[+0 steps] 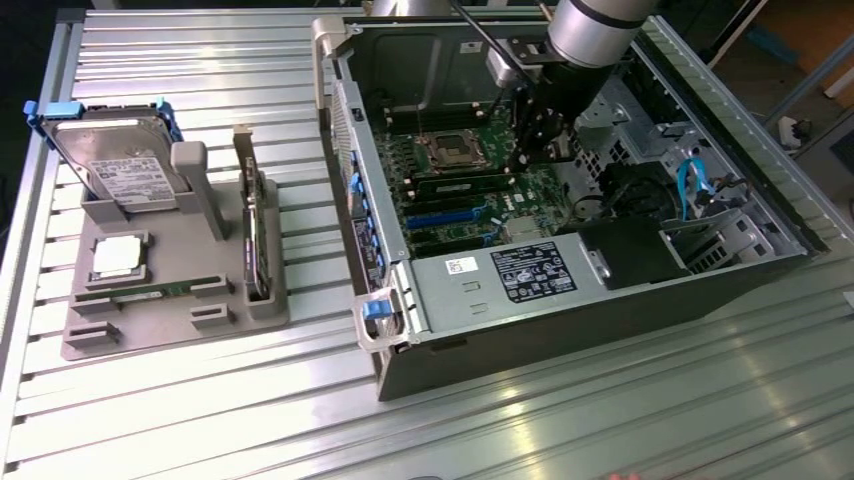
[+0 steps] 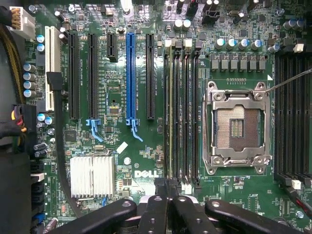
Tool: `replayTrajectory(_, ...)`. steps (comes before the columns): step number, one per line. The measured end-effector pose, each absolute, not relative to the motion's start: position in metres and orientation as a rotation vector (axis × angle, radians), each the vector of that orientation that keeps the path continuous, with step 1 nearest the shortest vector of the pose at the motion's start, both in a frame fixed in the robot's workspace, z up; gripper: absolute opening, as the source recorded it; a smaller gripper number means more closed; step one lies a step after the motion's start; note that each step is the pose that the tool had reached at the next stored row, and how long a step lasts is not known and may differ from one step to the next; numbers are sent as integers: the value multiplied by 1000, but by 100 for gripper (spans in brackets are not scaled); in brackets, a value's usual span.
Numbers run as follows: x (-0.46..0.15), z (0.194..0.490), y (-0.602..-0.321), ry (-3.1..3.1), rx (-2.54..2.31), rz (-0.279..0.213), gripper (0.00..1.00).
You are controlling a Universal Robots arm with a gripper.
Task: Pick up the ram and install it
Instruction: 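Press down the ram until it locks into place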
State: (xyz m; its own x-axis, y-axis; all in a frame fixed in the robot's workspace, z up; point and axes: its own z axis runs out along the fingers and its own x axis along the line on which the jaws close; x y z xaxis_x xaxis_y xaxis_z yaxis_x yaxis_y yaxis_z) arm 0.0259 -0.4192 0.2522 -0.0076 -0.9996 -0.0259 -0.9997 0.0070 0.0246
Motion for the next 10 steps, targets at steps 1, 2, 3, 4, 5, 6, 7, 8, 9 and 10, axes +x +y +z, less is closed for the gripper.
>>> replayTrajectory(1, 26, 252, -419, 2229, -2212, 56, 11)
replayTrajectory(2, 26, 252, -419, 2228, -2212, 56, 11)
replayTrajectory(3, 26, 252, -419, 2229, -2212, 56, 11)
replayTrajectory(4, 26, 252, -419, 2229, -2212, 56, 11)
replayTrajectory(5, 24, 252, -419, 2229, -2212, 56, 11)
replayTrajectory(6, 23, 252, -419, 2229, -2212, 56, 11)
replayTrajectory(7, 19, 252, -419, 2229, -2212, 56, 11)
replayTrajectory(8, 13, 252, -419, 2228, -2212, 55, 11)
replayTrajectory(9, 10, 252, -419, 2228, -2212, 55, 11)
replayTrajectory(10, 7, 252, -419, 2228, -2212, 55, 11)
